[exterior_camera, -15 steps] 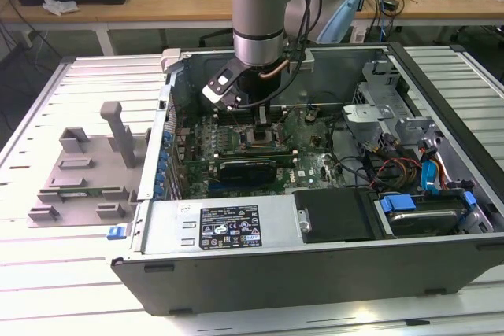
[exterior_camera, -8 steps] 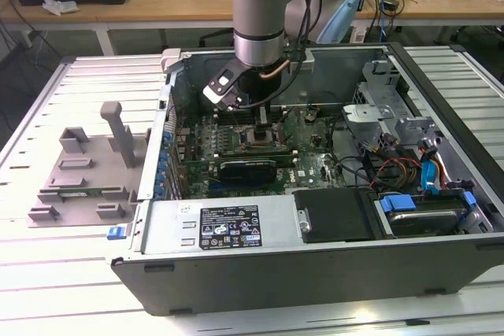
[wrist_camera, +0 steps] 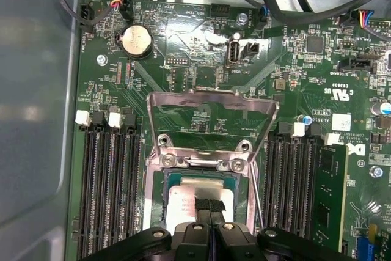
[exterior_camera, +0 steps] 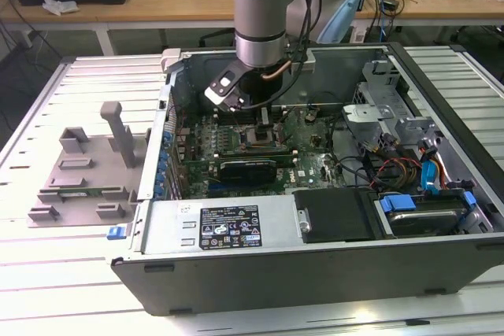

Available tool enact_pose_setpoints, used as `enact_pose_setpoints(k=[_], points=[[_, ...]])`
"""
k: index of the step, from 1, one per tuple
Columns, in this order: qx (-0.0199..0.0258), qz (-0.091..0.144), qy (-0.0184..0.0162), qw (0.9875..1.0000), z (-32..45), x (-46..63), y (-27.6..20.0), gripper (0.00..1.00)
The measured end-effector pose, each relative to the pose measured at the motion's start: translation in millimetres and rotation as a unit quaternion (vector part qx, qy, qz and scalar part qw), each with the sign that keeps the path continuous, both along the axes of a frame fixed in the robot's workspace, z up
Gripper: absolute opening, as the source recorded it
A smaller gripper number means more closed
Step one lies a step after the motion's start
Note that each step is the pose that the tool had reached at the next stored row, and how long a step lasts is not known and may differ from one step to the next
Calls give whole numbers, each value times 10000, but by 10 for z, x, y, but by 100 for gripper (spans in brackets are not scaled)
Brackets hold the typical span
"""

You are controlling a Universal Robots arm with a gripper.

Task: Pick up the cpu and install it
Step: 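Place the cpu into insertion slot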

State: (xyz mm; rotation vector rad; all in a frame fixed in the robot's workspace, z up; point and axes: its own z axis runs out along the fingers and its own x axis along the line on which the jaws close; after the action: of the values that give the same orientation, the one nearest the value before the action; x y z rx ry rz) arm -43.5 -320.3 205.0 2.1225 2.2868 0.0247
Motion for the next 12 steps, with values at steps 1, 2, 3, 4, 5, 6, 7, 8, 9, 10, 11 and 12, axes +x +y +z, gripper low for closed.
enact_pose_setpoints(k=[1, 2, 3, 4, 5, 6, 7, 8, 9, 10, 11, 12], points=[[-1, 43, 0, 10000, -1, 5, 0, 11], [0, 66, 0, 10000, -1, 9, 0, 11], [0, 88, 0, 10000, -2, 13, 0, 11], [0, 106, 0, 9999, -2, 16, 0, 11], [0, 124, -1, 9999, -2, 19, 0, 11], [0, 147, -1, 9999, -2, 22, 0, 11], [0, 149, -1, 9999, -2, 22, 0, 11], [1, 149, -1, 9999, -2, 22, 0, 11], [1, 149, -1, 9999, 0, 23, 1, 11], [3, 150, -2, 9999, 6, 23, 1, 11], [1, 150, -1, 9999, 15, 23, 1, 11], [0, 150, -1, 9999, 34, 23, 0, 11]])
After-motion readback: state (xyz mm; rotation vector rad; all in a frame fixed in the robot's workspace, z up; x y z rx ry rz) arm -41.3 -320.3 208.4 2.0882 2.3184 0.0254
